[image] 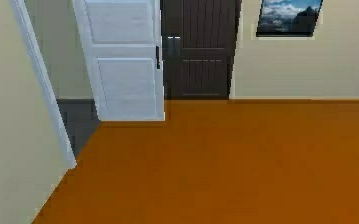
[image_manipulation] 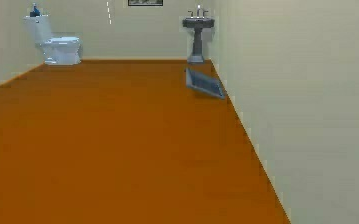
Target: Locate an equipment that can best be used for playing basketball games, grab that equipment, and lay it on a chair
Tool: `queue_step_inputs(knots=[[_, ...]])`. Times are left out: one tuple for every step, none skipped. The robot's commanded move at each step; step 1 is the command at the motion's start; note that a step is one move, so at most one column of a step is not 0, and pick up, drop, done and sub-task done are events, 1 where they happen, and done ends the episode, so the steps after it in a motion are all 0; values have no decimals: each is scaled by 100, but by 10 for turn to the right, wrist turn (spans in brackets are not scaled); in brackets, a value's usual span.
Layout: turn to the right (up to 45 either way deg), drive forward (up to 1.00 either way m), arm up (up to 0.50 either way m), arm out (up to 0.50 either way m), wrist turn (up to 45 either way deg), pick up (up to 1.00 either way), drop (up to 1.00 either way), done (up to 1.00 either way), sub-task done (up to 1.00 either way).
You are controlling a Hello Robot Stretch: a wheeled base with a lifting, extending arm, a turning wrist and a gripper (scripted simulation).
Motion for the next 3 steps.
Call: queue_step_inputs(knots=[[-150,0,0,0,0,0,0,0,0],[0,100,0,0,0,0,0,0,0],[0,100,0,0,0,0,0,0,0]])
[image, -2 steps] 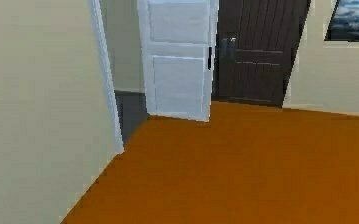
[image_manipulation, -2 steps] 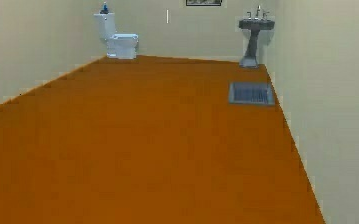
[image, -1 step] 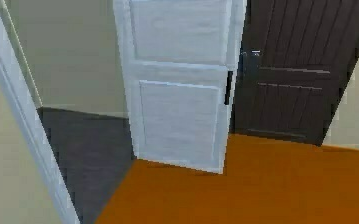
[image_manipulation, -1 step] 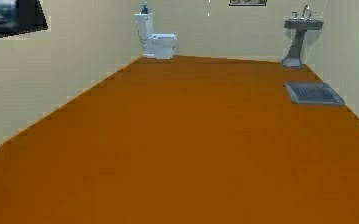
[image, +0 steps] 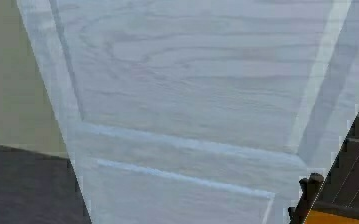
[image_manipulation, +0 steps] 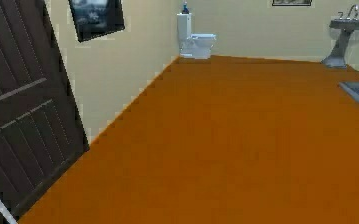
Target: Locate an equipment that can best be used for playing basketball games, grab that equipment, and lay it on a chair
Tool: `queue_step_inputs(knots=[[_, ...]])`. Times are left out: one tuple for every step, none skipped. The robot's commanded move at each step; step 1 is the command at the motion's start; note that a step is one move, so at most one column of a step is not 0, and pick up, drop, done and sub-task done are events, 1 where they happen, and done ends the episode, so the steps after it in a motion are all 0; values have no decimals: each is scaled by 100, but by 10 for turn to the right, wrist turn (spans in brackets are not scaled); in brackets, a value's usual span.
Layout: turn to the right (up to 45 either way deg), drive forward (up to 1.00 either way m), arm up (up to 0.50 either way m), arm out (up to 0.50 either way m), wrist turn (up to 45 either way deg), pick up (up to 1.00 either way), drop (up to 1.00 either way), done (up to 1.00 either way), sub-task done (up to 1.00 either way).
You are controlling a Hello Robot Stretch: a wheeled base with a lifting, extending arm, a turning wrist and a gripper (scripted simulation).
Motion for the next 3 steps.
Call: queue_step_inputs(knots=[[-150,0,0,0,0,0,0,0,0],[0,15,0,0,0,0,0,0,0],[-450,0,0,0,0,0,0,0,0]])
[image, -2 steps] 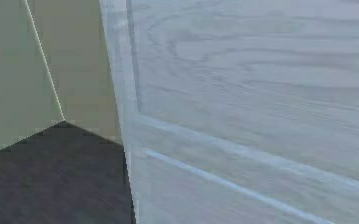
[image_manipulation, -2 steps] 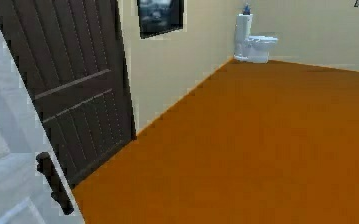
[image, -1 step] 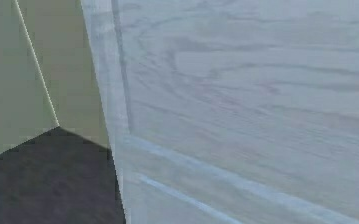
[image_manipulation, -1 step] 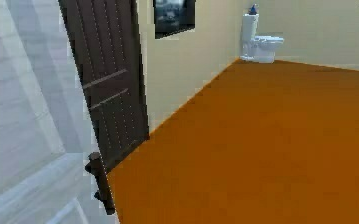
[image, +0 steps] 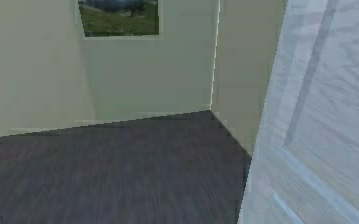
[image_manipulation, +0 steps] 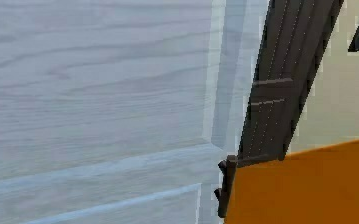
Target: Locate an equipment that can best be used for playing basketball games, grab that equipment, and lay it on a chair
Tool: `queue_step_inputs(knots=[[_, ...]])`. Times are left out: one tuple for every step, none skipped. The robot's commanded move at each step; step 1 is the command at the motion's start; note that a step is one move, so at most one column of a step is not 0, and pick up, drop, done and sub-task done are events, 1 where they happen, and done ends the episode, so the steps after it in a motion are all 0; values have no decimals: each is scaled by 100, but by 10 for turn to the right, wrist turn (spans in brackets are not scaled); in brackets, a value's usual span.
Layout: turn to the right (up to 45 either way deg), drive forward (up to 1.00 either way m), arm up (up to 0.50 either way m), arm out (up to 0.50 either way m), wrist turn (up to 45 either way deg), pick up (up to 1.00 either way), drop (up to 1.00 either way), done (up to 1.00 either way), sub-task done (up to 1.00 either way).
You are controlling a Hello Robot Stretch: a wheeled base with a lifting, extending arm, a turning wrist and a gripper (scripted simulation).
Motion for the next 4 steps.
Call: queue_step_inputs(knots=[[-60,0,0,0,0,0,0,0,0],[0,25,0,0,0,0,0,0,0],[-180,0,0,0,0,0,0,0,0],[0,50,0,0,0,0,0,0,0]])
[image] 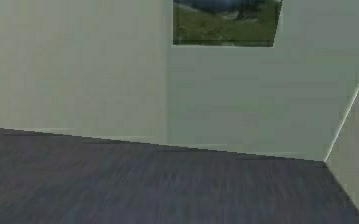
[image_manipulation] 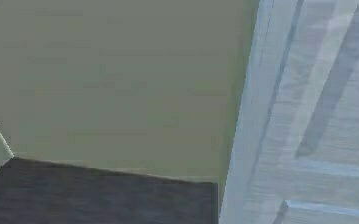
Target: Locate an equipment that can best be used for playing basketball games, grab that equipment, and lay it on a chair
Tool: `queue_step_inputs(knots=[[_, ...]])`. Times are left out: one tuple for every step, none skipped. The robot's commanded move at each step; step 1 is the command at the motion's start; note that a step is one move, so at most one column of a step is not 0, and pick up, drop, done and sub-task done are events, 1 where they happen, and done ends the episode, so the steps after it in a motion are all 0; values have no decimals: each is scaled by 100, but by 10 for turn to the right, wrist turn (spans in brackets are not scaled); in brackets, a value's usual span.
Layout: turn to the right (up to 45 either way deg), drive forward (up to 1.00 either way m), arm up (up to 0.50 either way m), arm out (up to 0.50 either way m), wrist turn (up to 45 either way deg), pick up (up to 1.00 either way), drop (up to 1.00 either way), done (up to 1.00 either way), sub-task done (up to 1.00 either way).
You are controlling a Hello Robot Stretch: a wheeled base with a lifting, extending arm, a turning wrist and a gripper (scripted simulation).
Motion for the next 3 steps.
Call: queue_step_inputs(knots=[[-210,0,0,0,0,0,0,0,0],[0,40,0,0,0,0,0,0,0],[-450,0,0,0,0,0,0,0,0]])
